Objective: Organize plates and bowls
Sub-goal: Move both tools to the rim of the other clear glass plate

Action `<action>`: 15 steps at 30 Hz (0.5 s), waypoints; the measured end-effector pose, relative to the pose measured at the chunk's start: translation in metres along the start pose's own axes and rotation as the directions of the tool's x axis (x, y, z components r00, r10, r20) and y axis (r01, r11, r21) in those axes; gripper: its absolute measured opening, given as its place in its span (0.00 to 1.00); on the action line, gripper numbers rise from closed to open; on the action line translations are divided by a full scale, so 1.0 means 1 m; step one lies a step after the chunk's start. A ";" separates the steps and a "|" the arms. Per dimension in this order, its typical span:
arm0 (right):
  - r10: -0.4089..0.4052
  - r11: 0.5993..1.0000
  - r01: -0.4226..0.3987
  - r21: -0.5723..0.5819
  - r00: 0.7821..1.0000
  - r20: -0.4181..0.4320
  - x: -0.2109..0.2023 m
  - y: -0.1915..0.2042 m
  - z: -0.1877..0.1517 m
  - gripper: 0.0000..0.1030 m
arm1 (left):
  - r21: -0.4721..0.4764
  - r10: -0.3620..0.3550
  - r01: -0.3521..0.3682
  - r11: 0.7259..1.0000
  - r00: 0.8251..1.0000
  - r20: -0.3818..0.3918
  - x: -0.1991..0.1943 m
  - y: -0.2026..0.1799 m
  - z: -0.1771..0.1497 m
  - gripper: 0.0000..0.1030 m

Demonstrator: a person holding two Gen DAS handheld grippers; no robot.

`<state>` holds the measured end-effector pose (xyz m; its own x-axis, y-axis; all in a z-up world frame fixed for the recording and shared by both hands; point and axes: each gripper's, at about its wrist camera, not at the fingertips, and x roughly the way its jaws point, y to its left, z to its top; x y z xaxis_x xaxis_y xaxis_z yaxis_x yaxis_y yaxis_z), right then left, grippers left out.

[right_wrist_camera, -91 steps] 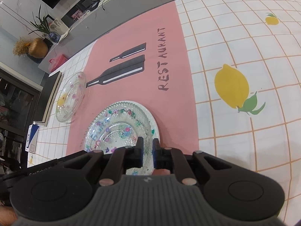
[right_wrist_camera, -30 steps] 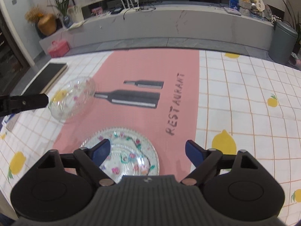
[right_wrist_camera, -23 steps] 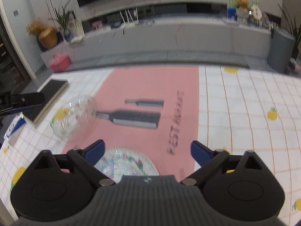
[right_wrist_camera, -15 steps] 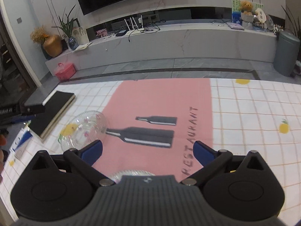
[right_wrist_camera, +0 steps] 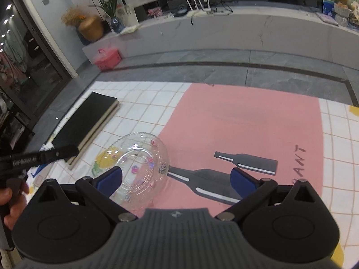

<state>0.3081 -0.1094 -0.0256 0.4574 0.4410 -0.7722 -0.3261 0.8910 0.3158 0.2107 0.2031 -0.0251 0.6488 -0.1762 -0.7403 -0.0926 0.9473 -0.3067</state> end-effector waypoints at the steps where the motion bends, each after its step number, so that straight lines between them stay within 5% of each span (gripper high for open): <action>1: 0.004 1.000 -0.003 0.010 1.000 -0.017 0.007 -0.001 0.003 0.97 | -0.029 -0.015 0.014 0.999 1.000 -0.025 0.005 0.004 -0.001 0.61; 8: 0.118 0.990 -0.110 0.088 0.988 -0.095 0.045 -0.010 0.016 0.95 | -0.162 -0.098 0.081 0.984 0.990 -0.105 0.027 0.017 -0.001 0.52; 15: 0.158 0.985 -0.142 0.101 0.971 -0.177 0.072 -0.015 0.023 0.66 | -0.200 -0.108 0.081 0.976 0.985 -0.131 0.043 0.021 -0.002 0.52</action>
<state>0.3653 -0.0889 -0.0732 0.2463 0.5503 -0.7978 -0.3025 0.8257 0.4761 0.2354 0.2152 -0.0650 0.5507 -0.3114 -0.7744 -0.1893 0.8570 -0.4792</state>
